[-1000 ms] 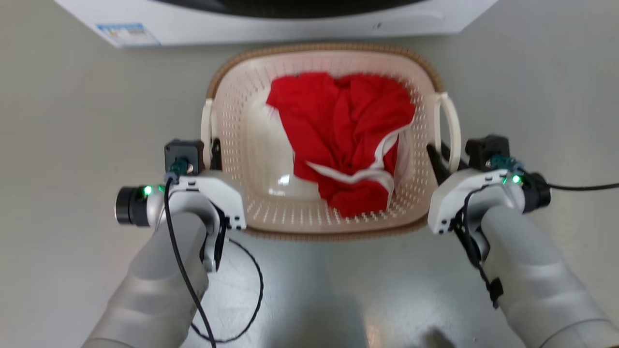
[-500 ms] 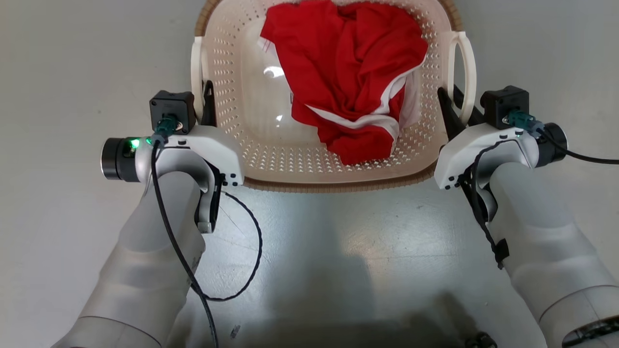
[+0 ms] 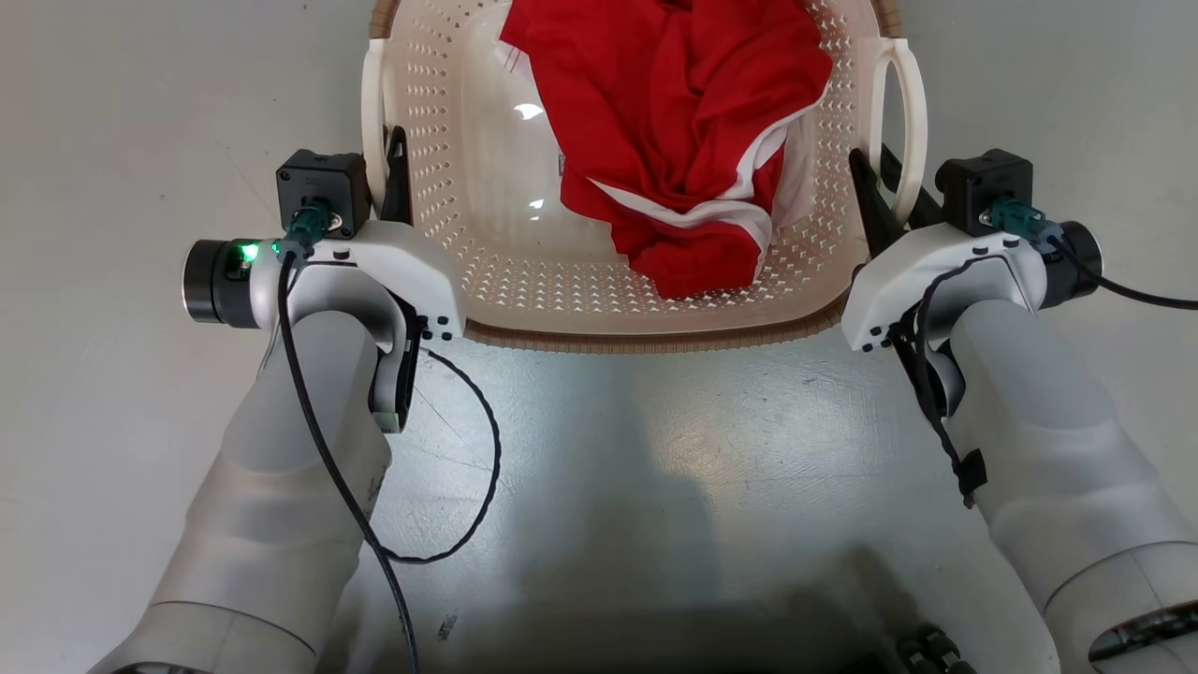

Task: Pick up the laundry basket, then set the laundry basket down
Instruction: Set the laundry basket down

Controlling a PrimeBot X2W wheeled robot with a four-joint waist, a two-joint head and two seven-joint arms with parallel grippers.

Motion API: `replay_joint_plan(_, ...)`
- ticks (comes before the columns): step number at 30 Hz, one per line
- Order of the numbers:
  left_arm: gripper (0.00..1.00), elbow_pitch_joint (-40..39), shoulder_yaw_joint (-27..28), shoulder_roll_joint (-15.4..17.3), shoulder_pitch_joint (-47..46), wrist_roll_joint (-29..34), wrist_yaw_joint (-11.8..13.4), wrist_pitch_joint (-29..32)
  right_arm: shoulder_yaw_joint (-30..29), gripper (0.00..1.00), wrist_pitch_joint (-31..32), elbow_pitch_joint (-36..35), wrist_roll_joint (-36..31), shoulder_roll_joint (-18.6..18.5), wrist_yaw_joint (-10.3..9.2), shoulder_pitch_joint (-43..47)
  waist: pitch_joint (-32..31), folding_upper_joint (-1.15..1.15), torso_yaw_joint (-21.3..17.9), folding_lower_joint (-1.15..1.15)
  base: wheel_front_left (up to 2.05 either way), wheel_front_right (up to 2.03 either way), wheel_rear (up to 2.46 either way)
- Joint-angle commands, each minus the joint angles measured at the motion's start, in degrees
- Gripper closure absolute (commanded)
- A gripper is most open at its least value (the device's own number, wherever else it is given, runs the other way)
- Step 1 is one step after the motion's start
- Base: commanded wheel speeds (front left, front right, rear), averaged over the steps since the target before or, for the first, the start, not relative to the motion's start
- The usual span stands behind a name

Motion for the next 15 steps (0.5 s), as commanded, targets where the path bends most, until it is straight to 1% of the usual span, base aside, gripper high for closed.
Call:
replay_joint_plan(1,1.00,-1.1,1.0,0.5,-0.8,1.2,-0.7,-0.4,2.1,1.00,-1.1,-0.7,-0.6,2.0,0.94,1.4,0.1,0.00,0.0,0.00,0.00,0.00,0.00)
replay_joint_plan(15,1.00,1.2,3.7,-0.4,-1.2,3.4,-1.9,-0.4,2.8,1.00,-1.4,0.2,0.3,2.0,0.94,0.6,0.7,0.00,-0.3,0.00,0.00,0.00,0.00)
